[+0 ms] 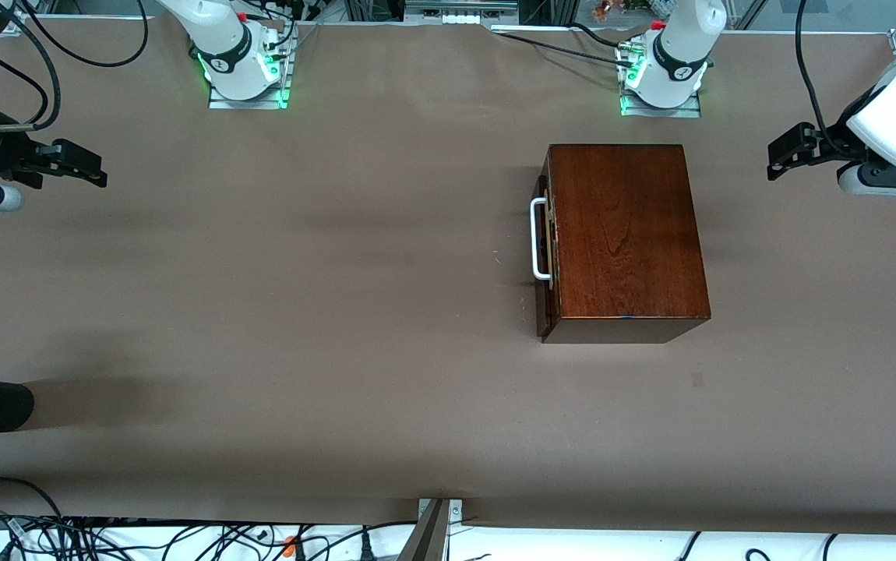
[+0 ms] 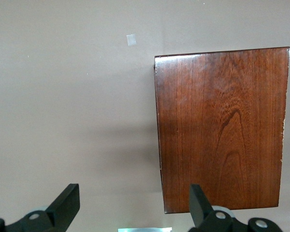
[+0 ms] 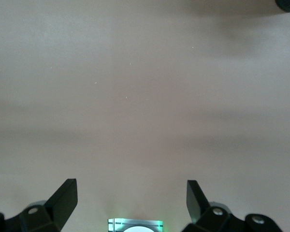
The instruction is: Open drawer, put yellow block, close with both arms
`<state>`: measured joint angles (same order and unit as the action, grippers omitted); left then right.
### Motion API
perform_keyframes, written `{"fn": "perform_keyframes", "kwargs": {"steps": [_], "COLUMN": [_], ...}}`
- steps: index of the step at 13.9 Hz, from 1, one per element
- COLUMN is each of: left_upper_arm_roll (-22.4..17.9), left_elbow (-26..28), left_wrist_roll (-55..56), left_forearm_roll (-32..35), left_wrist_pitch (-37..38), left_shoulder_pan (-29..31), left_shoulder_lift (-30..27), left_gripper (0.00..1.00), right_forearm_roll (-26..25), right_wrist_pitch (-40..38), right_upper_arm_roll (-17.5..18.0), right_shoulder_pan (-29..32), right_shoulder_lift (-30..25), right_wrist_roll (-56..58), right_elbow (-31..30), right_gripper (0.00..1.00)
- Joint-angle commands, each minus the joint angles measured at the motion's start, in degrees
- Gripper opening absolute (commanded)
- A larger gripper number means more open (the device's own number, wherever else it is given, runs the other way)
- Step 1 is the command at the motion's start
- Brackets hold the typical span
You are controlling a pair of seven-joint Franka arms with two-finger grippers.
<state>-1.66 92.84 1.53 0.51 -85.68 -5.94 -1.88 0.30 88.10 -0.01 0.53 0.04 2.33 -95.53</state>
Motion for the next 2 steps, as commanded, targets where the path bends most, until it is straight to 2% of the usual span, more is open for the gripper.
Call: {"fn": "perform_keyframes", "kwargs": {"steps": [1,2], "left_upper_arm_roll": [0.08,0.08], "left_elbow": [1.38,1.38], "left_wrist_roll": [-1.27,-1.27], "left_forearm_roll": [-1.48,-1.48], "left_wrist_pitch": [-0.9,-0.9], "left_shoulder_pan": [0.4,0.4], "left_shoulder_lift": [-1.46,-1.46], "left_gripper": [1.0,1.0], "right_forearm_roll": [0.76,0.76], "right_wrist_pitch": [-1.18,-1.18], "right_upper_arm_roll": [0.71,0.62], "right_shoulder_pan": [0.96,0.96], "right_shoulder_lift": [-0.04,0.04], "right_wrist_roll": [0.58,0.57], "right_elbow": [1.05,1.05], "right_gripper": [1.0,1.0]}}
